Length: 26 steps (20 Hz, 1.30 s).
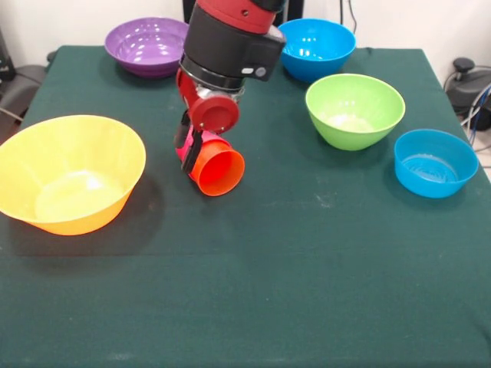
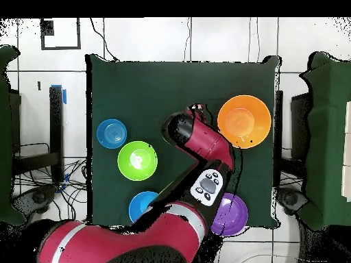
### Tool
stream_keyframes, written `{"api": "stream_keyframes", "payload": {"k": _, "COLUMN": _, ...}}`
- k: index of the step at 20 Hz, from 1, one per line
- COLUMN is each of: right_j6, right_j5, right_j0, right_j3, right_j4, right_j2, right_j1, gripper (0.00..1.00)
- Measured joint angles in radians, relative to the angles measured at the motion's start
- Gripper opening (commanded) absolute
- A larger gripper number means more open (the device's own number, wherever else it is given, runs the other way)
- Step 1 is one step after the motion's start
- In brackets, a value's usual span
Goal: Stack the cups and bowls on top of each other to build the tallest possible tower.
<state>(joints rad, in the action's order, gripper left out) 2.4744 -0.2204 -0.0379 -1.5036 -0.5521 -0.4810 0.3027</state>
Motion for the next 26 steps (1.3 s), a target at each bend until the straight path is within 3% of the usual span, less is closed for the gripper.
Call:
{"api": "stream_keyframes", "payload": {"k": 13, "right_j6": 0.000, "right_j5": -0.001, "right_j0": 0.106, "right_j3": 0.000, "right_j4": 0.000, "right_j2": 0.136, "right_j1": 0.000, "gripper": 1.00}}
{"api": "stream_keyframes", "payload": {"k": 26, "right_j6": 0.000, "right_j5": -0.001, "right_j0": 0.123, "right_j3": 0.000, "right_j4": 0.014, "right_j2": 0.185, "right_j1": 0.003, "gripper": 1.00}}
